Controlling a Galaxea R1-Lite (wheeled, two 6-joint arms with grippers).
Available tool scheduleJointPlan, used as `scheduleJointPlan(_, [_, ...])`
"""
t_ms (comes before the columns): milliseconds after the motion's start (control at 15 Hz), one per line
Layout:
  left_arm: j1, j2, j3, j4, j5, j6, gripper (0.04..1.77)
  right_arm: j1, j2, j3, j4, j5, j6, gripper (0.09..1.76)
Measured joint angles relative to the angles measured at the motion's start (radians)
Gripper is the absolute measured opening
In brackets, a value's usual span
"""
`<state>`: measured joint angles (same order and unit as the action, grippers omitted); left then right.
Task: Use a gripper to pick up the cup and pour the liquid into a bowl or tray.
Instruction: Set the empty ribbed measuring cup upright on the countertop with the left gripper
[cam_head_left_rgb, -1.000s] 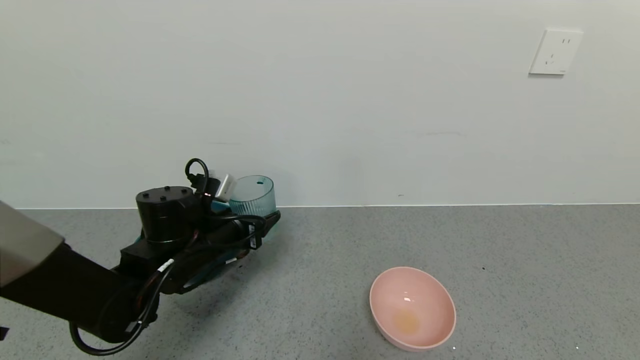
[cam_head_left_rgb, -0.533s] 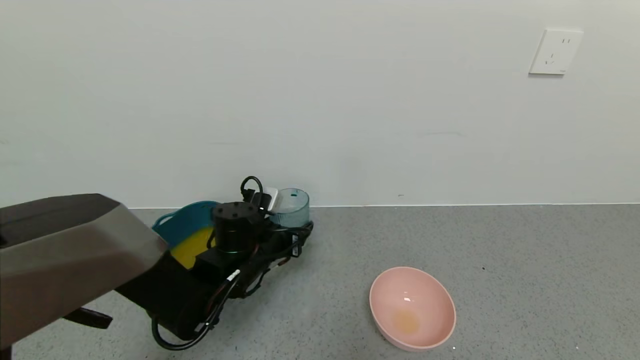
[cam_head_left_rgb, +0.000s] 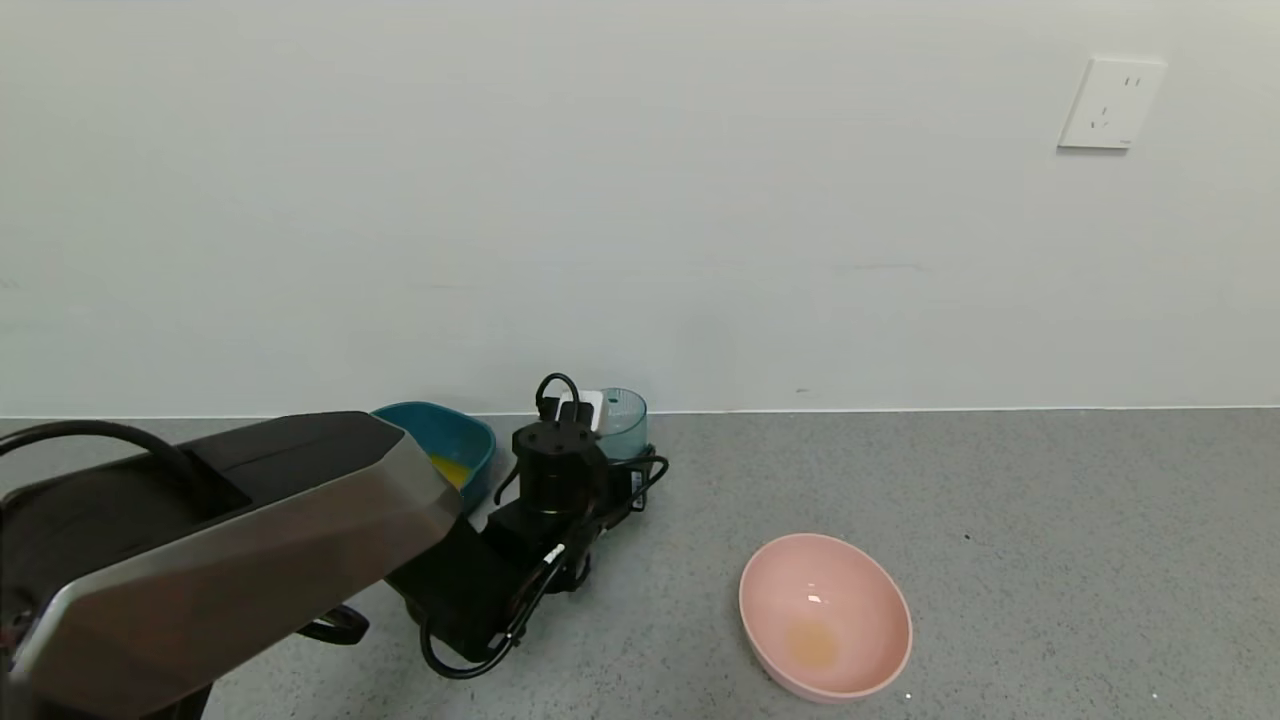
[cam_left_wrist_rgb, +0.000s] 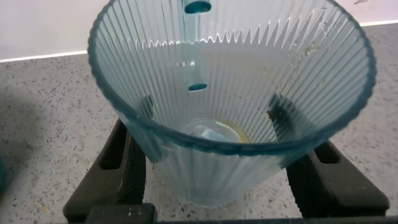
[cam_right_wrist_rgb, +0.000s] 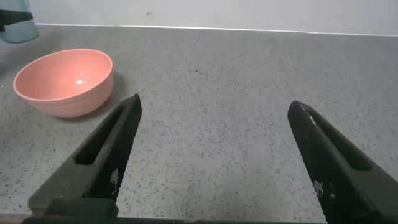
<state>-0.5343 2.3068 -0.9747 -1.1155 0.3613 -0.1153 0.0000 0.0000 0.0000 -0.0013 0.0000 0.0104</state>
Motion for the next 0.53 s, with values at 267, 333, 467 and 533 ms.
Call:
scheduleJointPlan(267, [0.006,0.058,-0.056,-0.003,0.066,-0.050,1.27,0.000,0.000,0.000,0.000,0.000,0.000,1.71])
scheduleJointPlan(333, [0.006,0.075,-0.066,-0.013,0.086,-0.052,1.27,0.000,0.000,0.000,0.000,0.000,0.000,1.71])
scheduleJointPlan(467, [0.006,0.109,-0.077,-0.058,0.109,-0.048,1.27,0.000,0.000,0.000,0.000,0.000,0.000,1.71])
scheduleJointPlan(533, [0.004,0.123,-0.079,-0.066,0.110,-0.047,1.27,0.000,0.000,0.000,0.000,0.000,0.000,1.71])
